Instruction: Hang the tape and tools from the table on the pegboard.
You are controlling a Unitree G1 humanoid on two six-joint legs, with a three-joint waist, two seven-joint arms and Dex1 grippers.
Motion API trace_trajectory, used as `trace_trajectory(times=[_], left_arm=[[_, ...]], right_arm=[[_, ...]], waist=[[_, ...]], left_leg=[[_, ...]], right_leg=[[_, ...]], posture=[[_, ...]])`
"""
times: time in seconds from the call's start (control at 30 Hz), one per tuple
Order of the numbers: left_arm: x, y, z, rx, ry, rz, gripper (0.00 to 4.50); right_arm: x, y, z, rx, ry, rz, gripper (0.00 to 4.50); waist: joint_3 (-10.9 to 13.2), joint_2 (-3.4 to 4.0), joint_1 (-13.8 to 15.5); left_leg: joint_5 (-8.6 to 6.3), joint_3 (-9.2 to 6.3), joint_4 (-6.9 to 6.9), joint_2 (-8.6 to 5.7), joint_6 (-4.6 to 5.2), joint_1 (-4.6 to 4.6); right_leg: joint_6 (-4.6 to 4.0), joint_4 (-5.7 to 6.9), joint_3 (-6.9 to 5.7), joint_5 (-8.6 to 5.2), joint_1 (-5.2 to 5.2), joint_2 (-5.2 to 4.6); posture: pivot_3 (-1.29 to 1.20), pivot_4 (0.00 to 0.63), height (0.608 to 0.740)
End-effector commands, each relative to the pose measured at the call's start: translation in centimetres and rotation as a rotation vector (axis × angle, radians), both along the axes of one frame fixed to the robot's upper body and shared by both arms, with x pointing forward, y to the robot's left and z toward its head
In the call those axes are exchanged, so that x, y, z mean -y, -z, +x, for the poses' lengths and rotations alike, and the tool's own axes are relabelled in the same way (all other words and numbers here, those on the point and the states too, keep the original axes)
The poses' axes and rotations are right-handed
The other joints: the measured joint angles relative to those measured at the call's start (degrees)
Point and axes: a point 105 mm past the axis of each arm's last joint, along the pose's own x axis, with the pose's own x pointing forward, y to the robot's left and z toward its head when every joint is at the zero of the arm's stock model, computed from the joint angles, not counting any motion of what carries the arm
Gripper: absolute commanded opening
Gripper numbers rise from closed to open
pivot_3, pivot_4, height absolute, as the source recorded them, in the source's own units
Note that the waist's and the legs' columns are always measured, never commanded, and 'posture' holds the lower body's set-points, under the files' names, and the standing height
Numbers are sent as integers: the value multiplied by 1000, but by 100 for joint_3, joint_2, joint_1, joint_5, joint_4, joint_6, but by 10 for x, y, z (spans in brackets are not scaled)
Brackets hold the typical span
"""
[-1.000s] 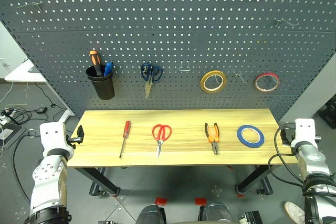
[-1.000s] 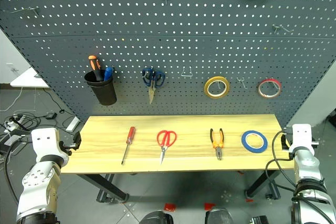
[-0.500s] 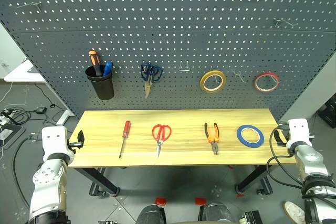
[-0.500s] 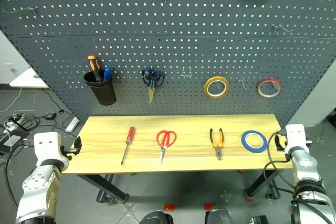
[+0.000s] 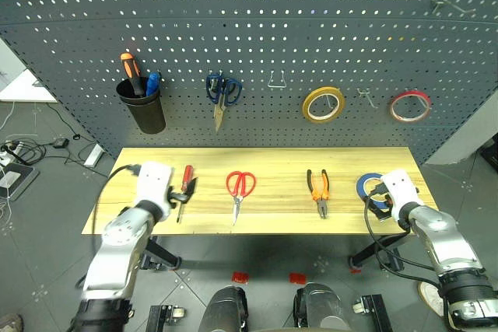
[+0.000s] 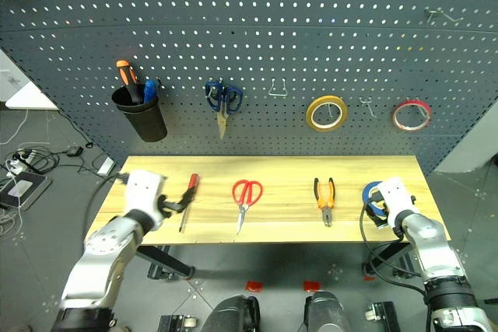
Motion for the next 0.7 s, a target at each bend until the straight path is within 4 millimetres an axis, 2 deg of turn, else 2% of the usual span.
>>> trace_trajectory(times=[0.03,0.1,0.17,0.4,0.6,0.7], left_arm=[[47,-13,-5,-16,272,-7,4055],[72,-18,-11,-16,438,12,4055],[88,-20,-16,-14,552,36,4055],[106,-17,-21,21,732,150,4055],[120,-17,-30,56,815,184,4055],[125,-17,-36,65,853,199,4094]], right_arm=[[4,-16,11,-28,7,10,4500],[7,-17,18,-59,18,15,4500],[12,-15,23,-94,30,-3,4500],[16,-5,42,-191,37,-7,4500],[12,9,44,-296,-38,-38,4500],[14,14,45,-333,-42,-79,3891]], waist=[[88,-8,-9],[157,-23,-30],[242,-44,-38],[502,-62,-90],[615,-84,-104],[622,-92,-105]], left_leg=[[-4,11,0,1,6,-9],[-14,33,-3,1,10,-12],[-15,52,-4,6,9,-22],[-20,93,-5,14,12,-33],[-24,105,-3,16,18,-34],[-25,107,-2,20,17,-31]], right_leg=[[-1,1,9,2,-11,0],[-25,2,26,17,-27,0],[-27,7,48,18,-49,9],[-25,7,90,18,-85,16],[-23,4,100,18,-87,12],[-23,4,99,18,-85,13]], posture=[[-302,256,740],[-306,267,740],[-311,281,740],[-306,319,740],[-280,325,740],[-275,326,740]])
